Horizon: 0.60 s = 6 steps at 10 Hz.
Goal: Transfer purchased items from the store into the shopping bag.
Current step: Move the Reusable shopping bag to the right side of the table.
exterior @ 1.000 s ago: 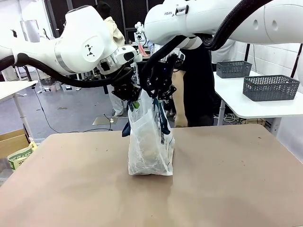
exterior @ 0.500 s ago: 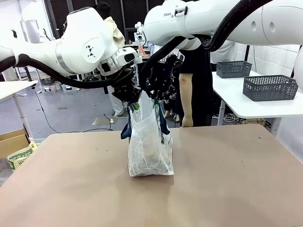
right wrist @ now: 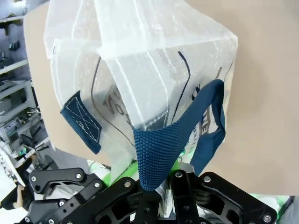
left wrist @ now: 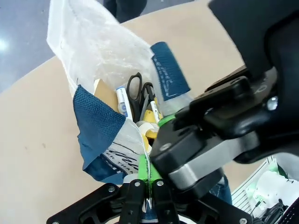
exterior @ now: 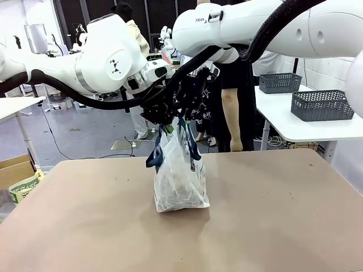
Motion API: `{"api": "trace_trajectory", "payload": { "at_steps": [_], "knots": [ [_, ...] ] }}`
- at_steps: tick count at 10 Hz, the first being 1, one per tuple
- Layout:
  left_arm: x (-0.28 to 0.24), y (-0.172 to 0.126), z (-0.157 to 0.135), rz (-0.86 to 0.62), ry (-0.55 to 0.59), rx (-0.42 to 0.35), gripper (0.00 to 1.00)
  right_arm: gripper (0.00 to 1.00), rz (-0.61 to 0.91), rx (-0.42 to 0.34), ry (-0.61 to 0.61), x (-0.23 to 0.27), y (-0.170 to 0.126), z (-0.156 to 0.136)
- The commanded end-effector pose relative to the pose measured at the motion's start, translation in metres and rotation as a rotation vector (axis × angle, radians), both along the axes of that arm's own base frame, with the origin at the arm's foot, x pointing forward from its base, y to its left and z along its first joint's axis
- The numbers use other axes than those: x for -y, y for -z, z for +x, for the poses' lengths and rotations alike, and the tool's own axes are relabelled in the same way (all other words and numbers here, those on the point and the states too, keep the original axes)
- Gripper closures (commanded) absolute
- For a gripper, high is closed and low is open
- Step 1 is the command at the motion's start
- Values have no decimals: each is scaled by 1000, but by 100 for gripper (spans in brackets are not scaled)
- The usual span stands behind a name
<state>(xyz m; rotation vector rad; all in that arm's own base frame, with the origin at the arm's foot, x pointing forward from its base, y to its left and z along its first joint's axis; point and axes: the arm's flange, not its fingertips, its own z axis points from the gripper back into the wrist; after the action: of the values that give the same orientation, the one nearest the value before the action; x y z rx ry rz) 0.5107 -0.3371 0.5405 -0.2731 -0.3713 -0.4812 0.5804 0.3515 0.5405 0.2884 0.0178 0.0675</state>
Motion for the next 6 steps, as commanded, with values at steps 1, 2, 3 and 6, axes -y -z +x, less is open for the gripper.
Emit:
{"api": "trace_trajectory", "payload": {
  "at_steps": [1, 2, 3, 6],
  "knots": [
    [1, -5, 1, -57, 3, -5, 100, 100, 49, 2, 35, -6, -4, 5],
    [0, -6, -1, -74, 7, 0, 80, 100, 52, 7, 37, -6, -3, 5],
    [-1, -7, -3, -91, 3, 2, 61, 100, 48, 13, 36, -6, -3, 6],
    [-3, -9, -12, -137, 29, -5, 1, 100, 40, 11, 41, -7, 0, 7]
  ]
}}
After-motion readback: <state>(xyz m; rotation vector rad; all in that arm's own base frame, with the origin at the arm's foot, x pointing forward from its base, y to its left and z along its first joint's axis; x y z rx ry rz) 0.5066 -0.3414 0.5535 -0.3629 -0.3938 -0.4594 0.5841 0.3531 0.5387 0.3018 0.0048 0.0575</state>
